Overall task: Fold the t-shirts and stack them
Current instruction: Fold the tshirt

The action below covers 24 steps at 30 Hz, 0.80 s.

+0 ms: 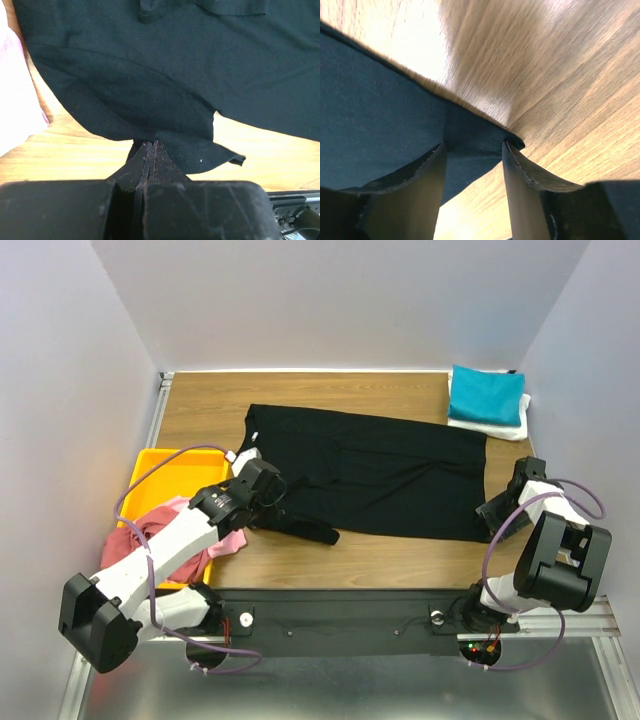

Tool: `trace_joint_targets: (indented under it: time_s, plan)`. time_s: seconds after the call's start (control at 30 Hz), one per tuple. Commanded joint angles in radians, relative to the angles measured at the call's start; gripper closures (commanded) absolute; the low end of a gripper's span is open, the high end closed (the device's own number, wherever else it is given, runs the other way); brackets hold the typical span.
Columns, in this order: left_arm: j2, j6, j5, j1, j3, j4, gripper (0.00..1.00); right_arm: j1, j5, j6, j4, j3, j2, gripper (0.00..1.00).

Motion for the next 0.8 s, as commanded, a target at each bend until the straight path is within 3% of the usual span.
trace_joint_targets:
  time_s: [0.0,0.3,0.5,0.53,0.63,0.77]
  plan:
    - [-0.006,0.046,0.030,0.040,0.035,0.016,1.00,-0.009,0.042,0.030,0.030,-0.008,-0.001,0.48]
    - [0.026,0.123,0.067,0.106,0.057,0.021,1.00,-0.009,0.102,0.033,0.033,-0.014,-0.002,0.60]
    - [0.046,0.161,0.087,0.150,0.081,0.027,1.00,-0.009,0.104,0.027,0.040,-0.010,0.010,0.77]
    - [0.050,0.173,0.088,0.164,0.086,0.027,1.00,-0.009,0.097,0.027,0.042,-0.010,0.010,0.85]
    - [0.059,0.190,0.100,0.190,0.098,0.028,1.00,-0.009,0.081,0.026,0.050,-0.008,0.010,0.96]
    - [0.065,0.219,0.105,0.215,0.112,0.027,1.00,-0.007,0.065,0.010,0.054,0.001,0.010,1.00]
